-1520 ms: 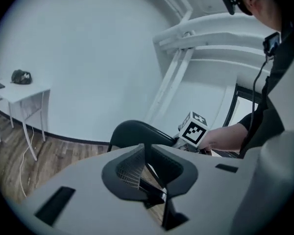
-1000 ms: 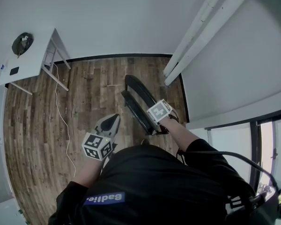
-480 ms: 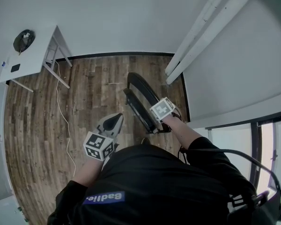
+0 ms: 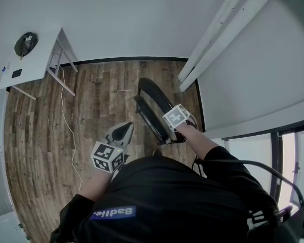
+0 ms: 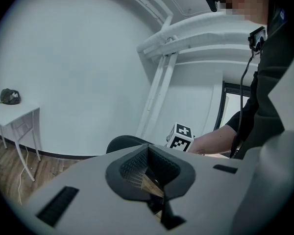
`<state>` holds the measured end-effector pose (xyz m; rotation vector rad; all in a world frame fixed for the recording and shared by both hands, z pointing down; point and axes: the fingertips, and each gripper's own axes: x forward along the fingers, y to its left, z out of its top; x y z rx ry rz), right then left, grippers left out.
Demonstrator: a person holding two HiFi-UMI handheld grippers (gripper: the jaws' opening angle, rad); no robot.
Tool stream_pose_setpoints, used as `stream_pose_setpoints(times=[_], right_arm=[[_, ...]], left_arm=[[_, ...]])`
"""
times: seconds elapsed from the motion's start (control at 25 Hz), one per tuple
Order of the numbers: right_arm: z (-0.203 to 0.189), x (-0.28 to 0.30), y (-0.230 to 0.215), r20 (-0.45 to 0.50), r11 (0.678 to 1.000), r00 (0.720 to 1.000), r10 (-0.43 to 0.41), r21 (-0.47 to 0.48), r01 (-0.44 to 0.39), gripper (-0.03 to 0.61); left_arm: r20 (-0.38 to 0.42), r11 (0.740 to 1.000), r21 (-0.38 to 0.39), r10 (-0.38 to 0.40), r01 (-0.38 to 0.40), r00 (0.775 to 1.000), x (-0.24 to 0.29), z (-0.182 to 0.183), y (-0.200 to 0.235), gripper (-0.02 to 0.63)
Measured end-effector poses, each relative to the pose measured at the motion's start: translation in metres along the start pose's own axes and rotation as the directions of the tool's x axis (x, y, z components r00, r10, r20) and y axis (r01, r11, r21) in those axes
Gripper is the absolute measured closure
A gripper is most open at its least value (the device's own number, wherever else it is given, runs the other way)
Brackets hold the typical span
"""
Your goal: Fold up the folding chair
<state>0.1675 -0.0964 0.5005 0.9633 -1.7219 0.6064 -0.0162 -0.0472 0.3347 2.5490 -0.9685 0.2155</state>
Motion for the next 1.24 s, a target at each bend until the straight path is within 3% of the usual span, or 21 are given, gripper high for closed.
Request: stream_pose_setpoints(times=[1.24], right_arm=[[-0.001, -0.001, -0.006, 0.003, 1.0, 1.0, -0.016, -0.008, 0.016, 0.503]], left_arm=[[-0.007, 1.0, -0.008, -0.003, 0.003, 1.0, -0.013, -0.01, 0.001, 0.609]])
